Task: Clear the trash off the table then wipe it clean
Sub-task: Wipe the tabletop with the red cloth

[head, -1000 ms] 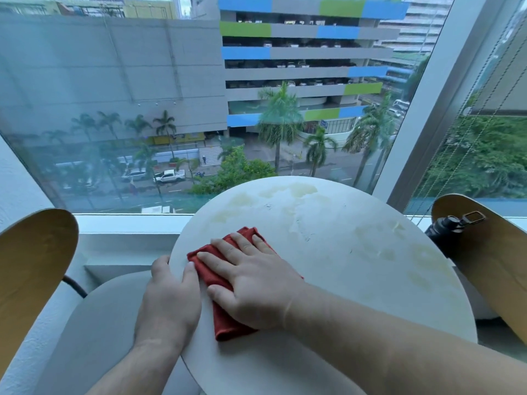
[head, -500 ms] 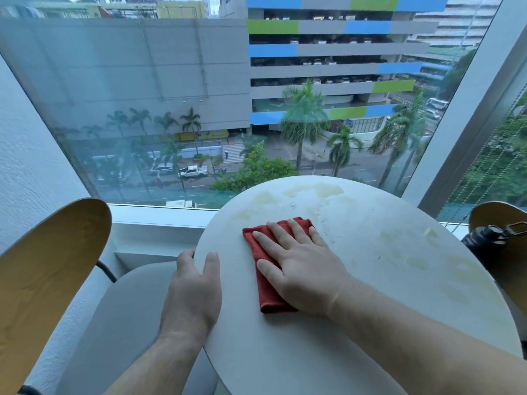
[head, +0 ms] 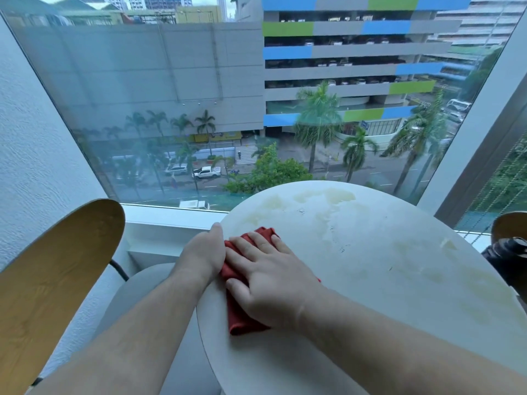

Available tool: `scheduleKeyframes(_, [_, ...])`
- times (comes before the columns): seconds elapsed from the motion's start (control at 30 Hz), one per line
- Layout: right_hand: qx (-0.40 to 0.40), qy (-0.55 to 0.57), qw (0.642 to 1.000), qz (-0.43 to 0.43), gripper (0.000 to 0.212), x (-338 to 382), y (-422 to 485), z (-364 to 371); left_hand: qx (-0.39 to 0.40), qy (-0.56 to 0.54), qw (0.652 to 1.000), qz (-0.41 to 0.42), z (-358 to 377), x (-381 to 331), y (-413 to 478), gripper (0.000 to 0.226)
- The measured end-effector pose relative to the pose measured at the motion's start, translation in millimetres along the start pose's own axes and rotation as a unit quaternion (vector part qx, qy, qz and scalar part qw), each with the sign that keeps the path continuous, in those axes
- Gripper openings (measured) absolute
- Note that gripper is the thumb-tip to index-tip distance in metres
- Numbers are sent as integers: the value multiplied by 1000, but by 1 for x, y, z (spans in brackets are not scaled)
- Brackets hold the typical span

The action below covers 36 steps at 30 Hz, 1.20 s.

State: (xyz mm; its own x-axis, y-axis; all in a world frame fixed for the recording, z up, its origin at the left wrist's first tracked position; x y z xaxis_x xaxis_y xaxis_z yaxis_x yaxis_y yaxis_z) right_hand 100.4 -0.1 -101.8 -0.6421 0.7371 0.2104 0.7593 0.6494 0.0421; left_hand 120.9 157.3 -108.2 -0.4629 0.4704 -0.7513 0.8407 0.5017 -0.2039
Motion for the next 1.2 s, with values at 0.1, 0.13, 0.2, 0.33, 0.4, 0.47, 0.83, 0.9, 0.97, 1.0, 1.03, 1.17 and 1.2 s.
scheduleKeyframes(0.1, [2,-10,999,37,66,-19,21,-2,14,39,999,8,4,-7,10,51])
scheduleKeyframes(0.13, [6,-14,999,52,67,-26,25,-4,0,45,999,4,6,-6,13,52])
scheduleKeyframes(0.2, [14,-18,997,76,70,-39,25,-8,-4,43,999,-17,6,-4,15,54])
scheduleKeyframes(0.33, [30,-17,995,95,72,-49,-1,-13,-15,28,999,-29,6,0,16,49])
scheduleKeyframes(0.4, [43,-24,995,88,71,-45,-15,-15,-11,31,999,-31,6,0,19,49])
scheduleKeyframes(0.47, [47,-30,996,75,71,-37,-23,-15,-9,58,998,-35,7,1,21,49])
scheduleKeyframes(0.83, [5,0,1000,26,66,-26,44,-2,-18,67,998,9,10,2,23,28])
scheduleKeyframes(0.9, [3,-9,999,37,67,-35,57,-3,-21,88,996,-1,10,2,23,38])
scheduleKeyframes(0.97, [9,-20,998,50,71,-45,62,-7,-11,120,993,-3,10,3,26,45])
scheduleKeyframes(1.0, [11,-24,998,57,74,-48,62,-9,-11,123,992,-3,11,4,27,46])
scheduleKeyframes(1.03, [13,-26,998,63,76,-52,60,-10,-13,130,991,-5,11,3,27,47])
scheduleKeyframes(1.17, [22,-30,996,85,79,-63,44,-15,-49,184,981,33,10,-9,19,42])
scheduleKeyframes(1.2, [25,-31,995,89,79,-65,38,-17,-56,206,975,56,10,-12,18,39])
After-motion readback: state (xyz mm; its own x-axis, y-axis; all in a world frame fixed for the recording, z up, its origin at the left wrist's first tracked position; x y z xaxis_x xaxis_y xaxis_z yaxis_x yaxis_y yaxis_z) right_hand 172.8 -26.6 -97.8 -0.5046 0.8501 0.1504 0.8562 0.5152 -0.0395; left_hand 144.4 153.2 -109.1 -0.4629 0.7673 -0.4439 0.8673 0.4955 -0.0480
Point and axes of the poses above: each hand's wrist, its own y-axis towards the middle knuckle, its own z-axis out of the palm, x = y × z, the point moved 2 cm from there along y, towards the middle knuckle, and after that the axes turned 4 degrees about z, right-handed, at the moved point
